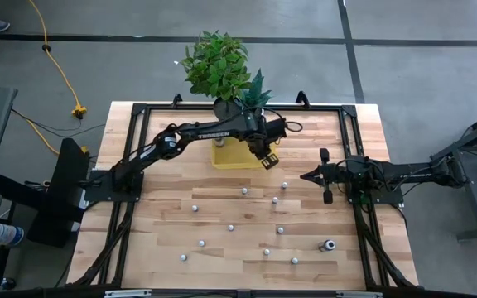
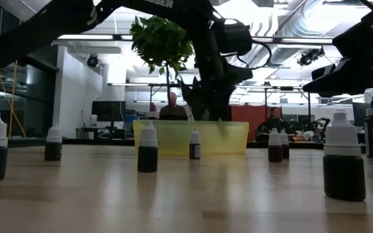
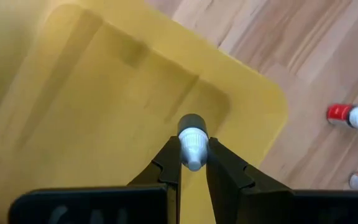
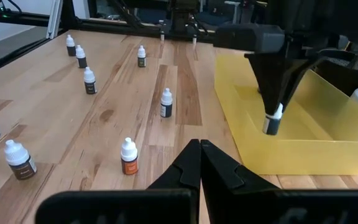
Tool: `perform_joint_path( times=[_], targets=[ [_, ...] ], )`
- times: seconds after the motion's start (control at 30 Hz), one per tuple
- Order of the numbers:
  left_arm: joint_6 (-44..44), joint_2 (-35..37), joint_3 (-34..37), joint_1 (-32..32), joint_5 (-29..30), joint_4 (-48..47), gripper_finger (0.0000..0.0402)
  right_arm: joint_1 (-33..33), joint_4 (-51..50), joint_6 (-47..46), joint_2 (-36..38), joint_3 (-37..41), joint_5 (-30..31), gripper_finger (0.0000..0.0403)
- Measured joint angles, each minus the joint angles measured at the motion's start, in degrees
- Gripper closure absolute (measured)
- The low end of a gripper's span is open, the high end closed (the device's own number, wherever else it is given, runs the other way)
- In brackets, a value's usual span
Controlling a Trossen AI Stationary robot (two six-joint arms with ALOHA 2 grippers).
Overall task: Pick & Place food coloring
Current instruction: Put the top left small black food coloring bottle into the yellow bin
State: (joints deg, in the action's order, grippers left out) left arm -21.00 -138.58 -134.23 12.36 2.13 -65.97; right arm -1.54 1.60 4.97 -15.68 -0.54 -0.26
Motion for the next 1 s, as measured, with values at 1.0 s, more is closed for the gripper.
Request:
perform_joint_path(
  times=[1.0],
  targets=[
    [-0.23, -3.87, -0.07, -1.22, 2.86, -1.07, 0.0347, 0.01, -0.08, -0.02, -0.81, 0.0, 0.08, 0.0402]
  ],
)
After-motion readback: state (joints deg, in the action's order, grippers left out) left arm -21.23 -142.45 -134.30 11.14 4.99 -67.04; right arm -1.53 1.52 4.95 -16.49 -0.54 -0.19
